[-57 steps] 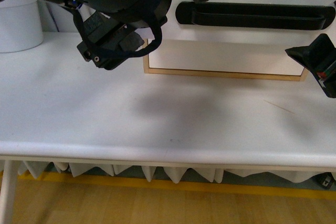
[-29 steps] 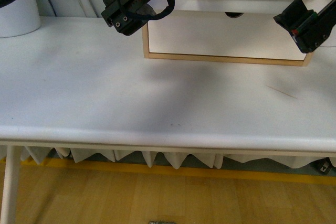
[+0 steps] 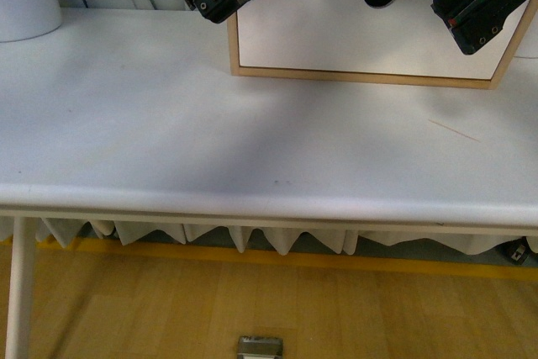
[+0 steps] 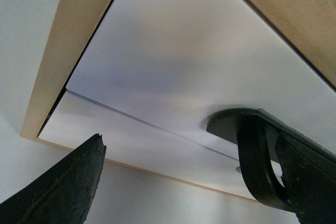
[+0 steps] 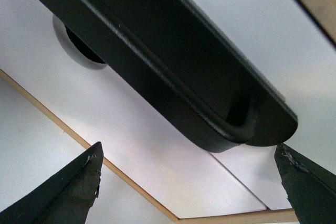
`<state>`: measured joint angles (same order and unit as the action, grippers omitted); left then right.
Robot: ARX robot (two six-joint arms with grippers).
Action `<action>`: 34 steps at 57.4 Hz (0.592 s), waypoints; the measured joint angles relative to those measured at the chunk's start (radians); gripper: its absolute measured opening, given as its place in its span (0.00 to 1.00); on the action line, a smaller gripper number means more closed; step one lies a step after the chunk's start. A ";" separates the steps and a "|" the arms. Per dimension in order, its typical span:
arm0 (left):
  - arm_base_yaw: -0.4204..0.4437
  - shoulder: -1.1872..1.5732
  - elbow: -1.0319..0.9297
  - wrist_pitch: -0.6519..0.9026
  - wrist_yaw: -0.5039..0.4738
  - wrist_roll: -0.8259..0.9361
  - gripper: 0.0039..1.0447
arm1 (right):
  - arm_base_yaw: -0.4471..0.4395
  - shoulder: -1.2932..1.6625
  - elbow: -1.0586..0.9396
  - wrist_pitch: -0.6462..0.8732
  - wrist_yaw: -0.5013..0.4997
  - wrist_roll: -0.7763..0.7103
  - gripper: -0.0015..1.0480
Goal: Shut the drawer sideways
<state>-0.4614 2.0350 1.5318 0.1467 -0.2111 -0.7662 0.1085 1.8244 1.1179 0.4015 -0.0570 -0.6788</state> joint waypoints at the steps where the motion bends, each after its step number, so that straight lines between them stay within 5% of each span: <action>1: 0.001 0.001 0.002 -0.001 0.000 0.000 0.95 | -0.001 0.003 0.001 0.001 0.002 0.003 0.91; 34: 0.019 -0.028 -0.048 0.039 -0.006 0.004 0.95 | -0.007 -0.033 -0.024 0.006 -0.011 0.024 0.91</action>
<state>-0.4419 2.0071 1.4841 0.1860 -0.2176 -0.7624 0.1017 1.7912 1.0943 0.4080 -0.0685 -0.6544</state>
